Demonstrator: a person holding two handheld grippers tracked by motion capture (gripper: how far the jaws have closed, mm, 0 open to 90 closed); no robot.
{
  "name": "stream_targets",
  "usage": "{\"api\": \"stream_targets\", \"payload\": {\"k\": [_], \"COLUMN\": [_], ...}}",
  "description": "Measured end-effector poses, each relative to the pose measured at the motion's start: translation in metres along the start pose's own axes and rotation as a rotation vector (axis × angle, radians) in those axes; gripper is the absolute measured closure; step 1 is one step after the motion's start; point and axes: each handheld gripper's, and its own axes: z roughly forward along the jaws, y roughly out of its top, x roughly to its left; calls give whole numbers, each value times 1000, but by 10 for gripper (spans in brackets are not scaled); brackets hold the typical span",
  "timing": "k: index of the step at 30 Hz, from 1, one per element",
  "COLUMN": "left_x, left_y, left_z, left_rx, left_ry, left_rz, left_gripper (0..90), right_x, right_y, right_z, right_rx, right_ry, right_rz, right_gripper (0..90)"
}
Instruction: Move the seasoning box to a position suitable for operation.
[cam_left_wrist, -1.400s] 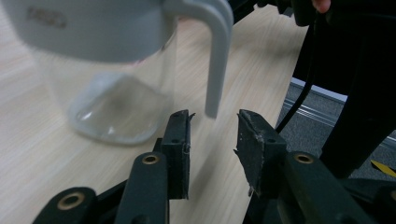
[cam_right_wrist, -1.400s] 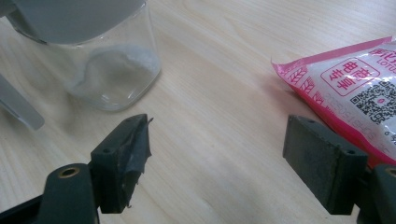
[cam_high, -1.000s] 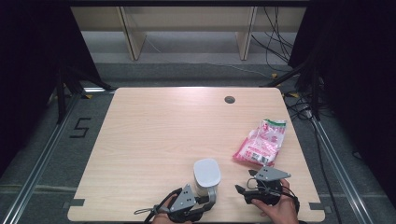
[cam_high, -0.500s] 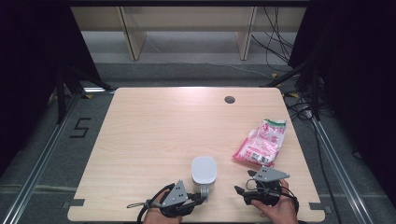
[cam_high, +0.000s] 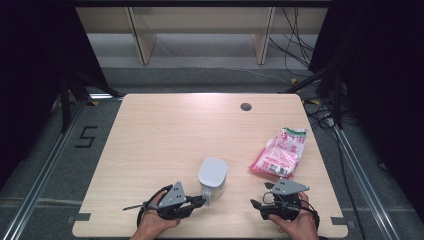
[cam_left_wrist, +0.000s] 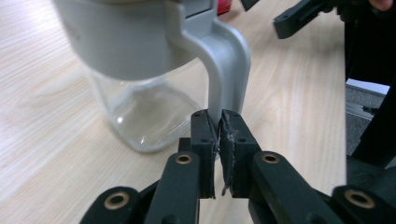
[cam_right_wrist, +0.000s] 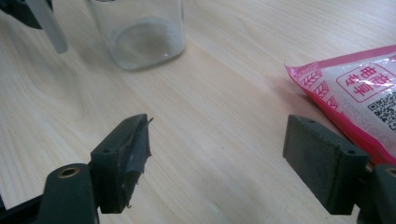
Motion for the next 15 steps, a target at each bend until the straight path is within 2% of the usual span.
{"api": "stream_targets", "payload": {"k": [2,4,6,7,8,9,11,13,14,15], "left_x": [2,3,3,3,2,1,-1,-5,-10,-10], "left_y": [-1,-2,-1,-1,-1,-1,0,1,3,3], "left_z": [-1,-2,-2,-3,-3,-4,-4,-3,1,1], "left_rx": [-7,-5,-7,-3,-8,-2,-13,-14,-23,-23], "left_ry": [29,25,32,44,39,53,56,65,50,50], "left_rz": [5,-5,-14,-18,-37,-32,-46,-44,-43,-43], "left_gripper": [845,845,840,821,775,730,621,592,575,563], "right_x": [2,0,0,1,1,1,0,0,0,0], "right_y": [0,0,0,0,0,0,0,0,0,0], "right_z": [0,1,1,0,0,0,0,0,0,0], "right_rx": [0,6,10,8,9,9,4,4,5,5], "right_ry": [4,3,12,14,13,12,7,8,8,8], "right_rz": [14,-6,1,5,3,2,-1,-4,-7,-7], "right_gripper": [238,238,238,238,238,238,238,238,238,238]}}
